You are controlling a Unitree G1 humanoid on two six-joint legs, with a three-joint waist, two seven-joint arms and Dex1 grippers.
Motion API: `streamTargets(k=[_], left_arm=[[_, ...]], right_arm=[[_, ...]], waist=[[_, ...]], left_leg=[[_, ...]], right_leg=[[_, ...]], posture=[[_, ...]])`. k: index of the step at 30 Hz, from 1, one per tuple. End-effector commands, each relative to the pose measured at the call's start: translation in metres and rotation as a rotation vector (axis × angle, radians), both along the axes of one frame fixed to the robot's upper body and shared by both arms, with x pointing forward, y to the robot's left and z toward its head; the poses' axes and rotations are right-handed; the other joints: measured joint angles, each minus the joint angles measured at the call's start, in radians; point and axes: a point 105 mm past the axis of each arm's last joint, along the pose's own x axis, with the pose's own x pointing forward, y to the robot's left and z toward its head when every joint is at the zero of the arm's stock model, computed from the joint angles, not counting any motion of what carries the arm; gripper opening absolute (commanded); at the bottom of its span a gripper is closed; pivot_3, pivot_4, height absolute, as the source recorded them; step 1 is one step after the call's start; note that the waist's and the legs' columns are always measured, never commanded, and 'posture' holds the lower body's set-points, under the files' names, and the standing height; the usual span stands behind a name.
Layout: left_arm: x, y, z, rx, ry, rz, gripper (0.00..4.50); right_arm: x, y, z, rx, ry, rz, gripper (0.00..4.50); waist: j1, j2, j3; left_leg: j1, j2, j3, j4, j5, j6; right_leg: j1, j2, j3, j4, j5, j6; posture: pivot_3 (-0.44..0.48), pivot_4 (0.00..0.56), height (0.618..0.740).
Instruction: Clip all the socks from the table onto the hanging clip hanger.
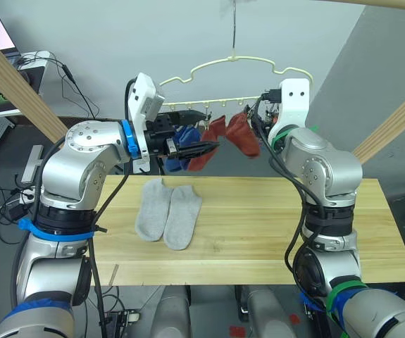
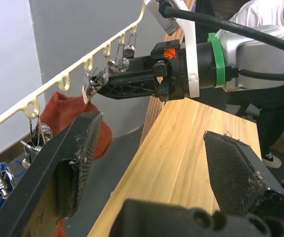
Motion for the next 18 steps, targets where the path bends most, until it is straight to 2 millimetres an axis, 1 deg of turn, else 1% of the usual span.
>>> streamTargets(k=[1,7,12,15,18], left_arm=[[-0.006,0.0,0.01,-0.002,-0.061,-0.004,3.73],[-0.005,0.001,0.01,-0.006,-0.064,0.005,3.73],[-0.005,0.001,0.01,-0.006,-0.064,0.008,3.73],[-0.005,0.001,0.01,-0.006,-0.063,0.009,3.73],[-0.005,0.001,0.009,-0.007,-0.062,0.01,3.73]], right_arm=[[-0.001,0.003,0.024,0.019,-0.082,0.016,3.13],[0.007,-0.002,0.024,-0.003,-0.087,-0.006,3.13],[0.01,-0.002,0.024,-0.006,-0.088,-0.009,3.13],[0.01,-0.001,0.023,-0.006,-0.086,-0.006,2.61],[0.01,-0.001,0.023,-0.006,-0.084,-0.005,2.61]], waist=[[-0.001,0.0,0.0],[0.001,0.0,0.0],[0.0,0.0,0.0],[0.001,0.0,0.0],[0.001,0.0,0.0]], left_leg=[[0.0,0.0,0.0,0.0,0.0,0.0],[0.0,0.0,0.0,0.0,0.0,0.0],[0.0,0.0,0.0,0.0,0.0,0.0],[0.0,0.0,0.0,0.0,0.0,0.0],[0.0,0.0,0.0,0.0,0.0,0.0]], right_leg=[[0.0,0.0,0.0,0.0,0.0,0.0],[0.0,0.0,0.0,0.0,0.0,0.0],[0.0,0.0,0.0,0.0,0.0,0.0],[0.0,0.0,0.0,0.0,0.0,0.0],[0.0,0.0,0.0,0.0,0.0,0.0]], posture=[[0.098,0.26,0.74],[0.102,0.257,0.74],[0.102,0.257,0.74],[0.108,0.256,0.74],[0.107,0.255,0.74]])
